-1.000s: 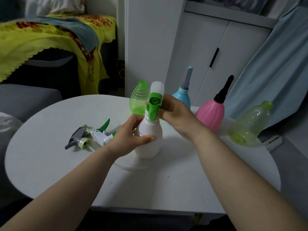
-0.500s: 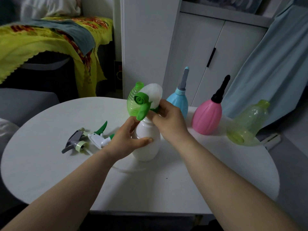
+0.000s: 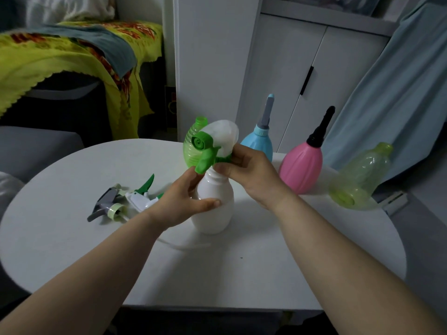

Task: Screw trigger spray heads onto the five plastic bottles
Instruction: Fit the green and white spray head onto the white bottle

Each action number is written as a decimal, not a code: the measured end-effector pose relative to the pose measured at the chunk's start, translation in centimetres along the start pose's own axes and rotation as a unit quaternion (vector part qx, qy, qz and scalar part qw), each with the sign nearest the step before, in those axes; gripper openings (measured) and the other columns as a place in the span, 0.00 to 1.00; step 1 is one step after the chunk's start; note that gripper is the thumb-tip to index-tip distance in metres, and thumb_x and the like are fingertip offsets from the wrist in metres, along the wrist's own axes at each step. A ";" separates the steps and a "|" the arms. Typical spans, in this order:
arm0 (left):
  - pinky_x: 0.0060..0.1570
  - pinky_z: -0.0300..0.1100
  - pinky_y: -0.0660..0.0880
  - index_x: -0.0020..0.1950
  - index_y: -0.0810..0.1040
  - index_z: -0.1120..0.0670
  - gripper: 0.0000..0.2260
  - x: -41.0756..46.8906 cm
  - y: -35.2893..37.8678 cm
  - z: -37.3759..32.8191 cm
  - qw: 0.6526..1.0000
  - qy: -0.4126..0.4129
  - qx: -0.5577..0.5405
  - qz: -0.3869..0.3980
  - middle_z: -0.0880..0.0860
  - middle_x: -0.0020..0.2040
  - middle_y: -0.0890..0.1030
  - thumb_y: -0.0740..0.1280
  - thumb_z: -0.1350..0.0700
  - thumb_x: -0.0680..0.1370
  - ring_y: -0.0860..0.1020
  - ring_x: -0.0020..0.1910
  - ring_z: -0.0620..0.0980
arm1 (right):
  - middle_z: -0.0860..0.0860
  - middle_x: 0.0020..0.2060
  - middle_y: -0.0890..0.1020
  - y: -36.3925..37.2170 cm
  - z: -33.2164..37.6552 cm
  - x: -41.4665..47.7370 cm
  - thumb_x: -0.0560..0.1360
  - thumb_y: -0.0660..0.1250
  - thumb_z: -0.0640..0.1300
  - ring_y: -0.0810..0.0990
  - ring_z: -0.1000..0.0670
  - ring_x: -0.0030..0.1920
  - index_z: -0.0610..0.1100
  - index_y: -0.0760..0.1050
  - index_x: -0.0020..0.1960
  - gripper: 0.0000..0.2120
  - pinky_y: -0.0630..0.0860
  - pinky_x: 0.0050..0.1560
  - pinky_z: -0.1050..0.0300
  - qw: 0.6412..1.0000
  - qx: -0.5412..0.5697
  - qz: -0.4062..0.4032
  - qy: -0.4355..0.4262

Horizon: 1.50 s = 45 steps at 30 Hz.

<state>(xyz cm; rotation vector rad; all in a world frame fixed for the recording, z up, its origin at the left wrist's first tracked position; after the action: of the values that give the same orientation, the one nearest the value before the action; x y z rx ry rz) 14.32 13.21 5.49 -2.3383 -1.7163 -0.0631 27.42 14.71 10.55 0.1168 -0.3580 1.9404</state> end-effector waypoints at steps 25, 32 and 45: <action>0.60 0.56 0.69 0.55 0.77 0.59 0.15 -9.5 -9.2 0.9 0.899 -0.044 0.341 -0.270 0.60 0.59 0.78 0.70 0.61 0.69 0.74 0.60 0.59 | 0.53 0.40 0.79 3.1 5.4 7.2 0.65 0.72 0.41 0.78 0.50 0.44 0.49 0.73 0.45 0.12 0.76 0.48 0.53 0.982 -0.115 -0.152 -0.008; 0.60 0.59 0.71 0.56 0.77 0.60 0.15 -9.4 -10.9 2.2 0.901 -0.087 0.316 -0.284 0.60 0.60 0.77 0.70 0.61 0.70 0.74 0.59 0.61 | 0.52 0.43 0.76 7.2 3.5 13.1 0.64 0.72 0.47 0.75 0.52 0.43 0.43 0.73 0.52 0.19 0.70 0.35 0.70 0.957 -0.174 -0.231 -0.003; 0.65 0.39 0.59 0.67 0.65 0.52 0.23 -9.0 -12.4 3.7 0.902 -0.132 0.331 -0.245 0.52 0.70 0.66 0.64 0.51 0.73 0.63 0.69 0.50 | 0.47 0.46 0.73 9.9 -0.7 18.2 0.66 0.71 0.48 0.75 0.44 0.48 0.39 0.65 0.53 0.23 0.68 0.44 0.55 0.937 -0.229 -0.260 0.051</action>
<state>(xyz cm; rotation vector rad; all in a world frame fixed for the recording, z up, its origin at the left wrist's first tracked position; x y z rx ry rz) -0.61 9.12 2.44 -1.4427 -1.9960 0.6712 11.34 27.64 12.46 -0.1807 -0.6317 1.2963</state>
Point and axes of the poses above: each hand's wrist, its own x-axis towards the middle knuckle, its own y-axis out of the palm, z = x × y, the point moved 3 cm from there along x, towards the middle knuckle
